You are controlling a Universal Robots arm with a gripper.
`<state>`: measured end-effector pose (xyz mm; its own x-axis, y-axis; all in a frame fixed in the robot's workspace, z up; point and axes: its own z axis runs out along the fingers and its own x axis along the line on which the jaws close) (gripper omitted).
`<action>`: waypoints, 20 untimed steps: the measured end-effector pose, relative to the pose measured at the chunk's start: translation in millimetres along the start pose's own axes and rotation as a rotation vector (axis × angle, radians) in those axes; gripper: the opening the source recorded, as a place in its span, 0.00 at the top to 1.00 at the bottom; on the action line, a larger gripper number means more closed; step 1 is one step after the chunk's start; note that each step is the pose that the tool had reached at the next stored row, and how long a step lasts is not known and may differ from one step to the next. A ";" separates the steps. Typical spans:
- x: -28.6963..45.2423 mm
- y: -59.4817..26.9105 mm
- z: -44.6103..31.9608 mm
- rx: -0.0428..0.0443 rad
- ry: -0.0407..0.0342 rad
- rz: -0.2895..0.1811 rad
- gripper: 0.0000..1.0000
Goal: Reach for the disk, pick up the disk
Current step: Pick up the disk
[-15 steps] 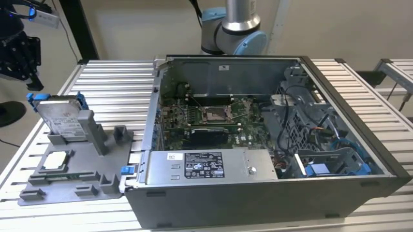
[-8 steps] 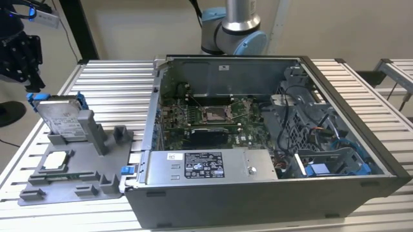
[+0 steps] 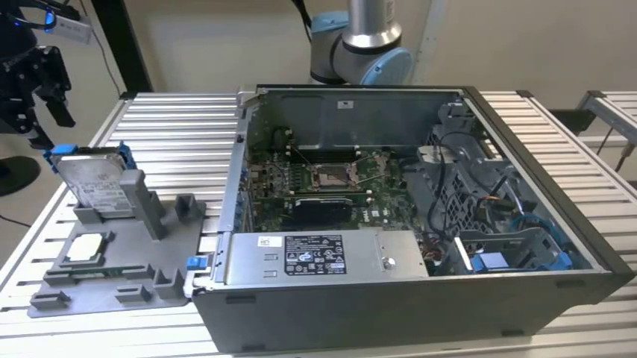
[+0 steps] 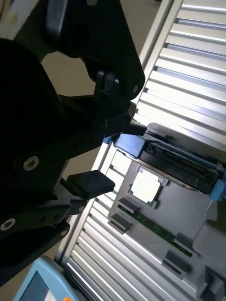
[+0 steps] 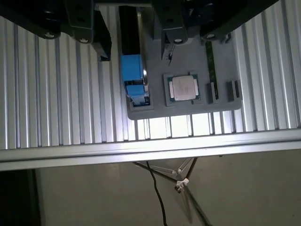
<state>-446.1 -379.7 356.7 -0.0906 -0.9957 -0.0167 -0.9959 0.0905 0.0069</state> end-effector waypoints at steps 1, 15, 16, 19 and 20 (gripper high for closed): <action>0.0 0.0 0.0 0.0000 0.0000 0.000 0.00; -2.3 0.1 14.7 -0.0002 0.0001 -0.009 0.00; -2.3 0.1 16.5 -0.0003 0.0001 -0.014 0.00; -2.3 0.1 21.8 -0.0004 0.0001 -0.024 0.00; -2.2 0.1 23.6 -0.0005 0.0002 -0.025 0.00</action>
<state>-446.1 -377.0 333.1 -0.0655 -0.9977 -0.0166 -0.9978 0.0653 0.0070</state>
